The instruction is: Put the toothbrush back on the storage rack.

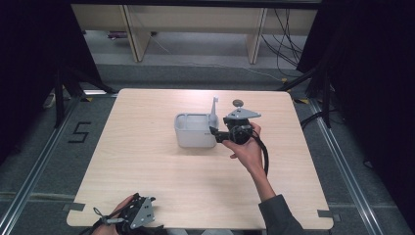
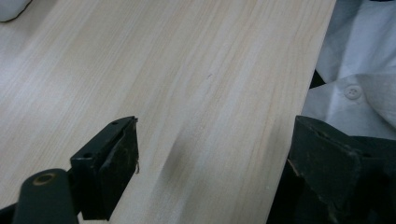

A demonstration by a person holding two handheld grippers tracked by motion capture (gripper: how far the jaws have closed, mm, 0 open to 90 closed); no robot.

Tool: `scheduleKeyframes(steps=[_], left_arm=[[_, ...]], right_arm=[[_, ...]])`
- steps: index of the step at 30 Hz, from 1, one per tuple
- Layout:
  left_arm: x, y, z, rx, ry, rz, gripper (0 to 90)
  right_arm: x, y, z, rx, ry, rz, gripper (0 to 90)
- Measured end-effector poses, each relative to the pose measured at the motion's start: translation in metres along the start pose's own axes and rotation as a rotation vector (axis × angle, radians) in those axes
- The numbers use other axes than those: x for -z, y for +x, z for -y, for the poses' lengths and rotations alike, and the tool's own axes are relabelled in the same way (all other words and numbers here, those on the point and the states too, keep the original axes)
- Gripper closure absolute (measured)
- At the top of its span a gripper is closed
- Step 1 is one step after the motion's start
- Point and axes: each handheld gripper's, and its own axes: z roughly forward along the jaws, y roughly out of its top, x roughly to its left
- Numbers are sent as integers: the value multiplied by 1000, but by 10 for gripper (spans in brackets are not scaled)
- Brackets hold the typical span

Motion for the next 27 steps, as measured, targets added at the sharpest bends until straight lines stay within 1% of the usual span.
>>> scheduleKeyframes(steps=[2, 5, 6, 9, 10, 11, 12, 13, 15, 16, 17, 18, 20, 21, 22, 23, 24, 25, 27], left_arm=[[0, 0, 0, 1, 1, -1, 152], [0, 0, 0, 1, 0, 1, 153], [0, 0, 0, 3, 0, 1, 153], [0, 0, 0, 2, 0, 0, 153], [0, 0, 0, 1, 0, 0, 153], [0, 0, 0, 1, 0, 1, 153], [0, 0, 0, 1, 1, -1, 153], [0, 0, 0, -1, 1, 0, 152], [0, 0, 0, 0, -2, 1, 152], [0, 0, 0, -1, 0, 0, 153], [0, 0, 0, -1, 0, 0, 152], [0, 0, 0, -3, 1, -1, 153], [0, 0, 0, -2, -1, 0, 153], [0, 0, 0, -3, -1, 0, 153], [0, 0, 0, -1, -1, 0, 153], [0, 1, 0, -3, 3, -1, 153], [0, 1, 0, -3, 2, -1, 152], [0, 0, 0, -1, 0, 0, 153], [0, 0, 0, -2, 0, 0, 153]], right_arm=[[1, -1, 0, 2, 2, -1, 363], [3, -3, 1, 18, -10, -1, 359], [4, -1, 1, -2, -8, -5, 358], [6, -1, 3, -2, -10, -3, 355], [5, -2, 3, 11, -20, -7, 354], [5, -2, 3, 20, -17, -13, 353], [5, -2, 4, 9, -14, -15, 351], [6, 0, 4, -17, -8, -15, 351], [6, -1, 5, 2, -4, -11, 350], [6, 0, 6, -1, -4, -10, 350], [7, 0, 6, 11, -9, 0, 349], [7, 1, 6, -7, -5, -5, 349], [8, 2, 6, -11, 1, -14, 348], [8, 1, 6, 17, -7, -17, 347], [8, 2, 6, -5, -1, -20, 347], [9, 3, 7, -2, 0, -23, 346], [8, 5, 7, -18, -5, -23, 345], [8, 3, 7, 4, -9, -30, 344], [10, 6, 8, -11, 9, -28, 342]])
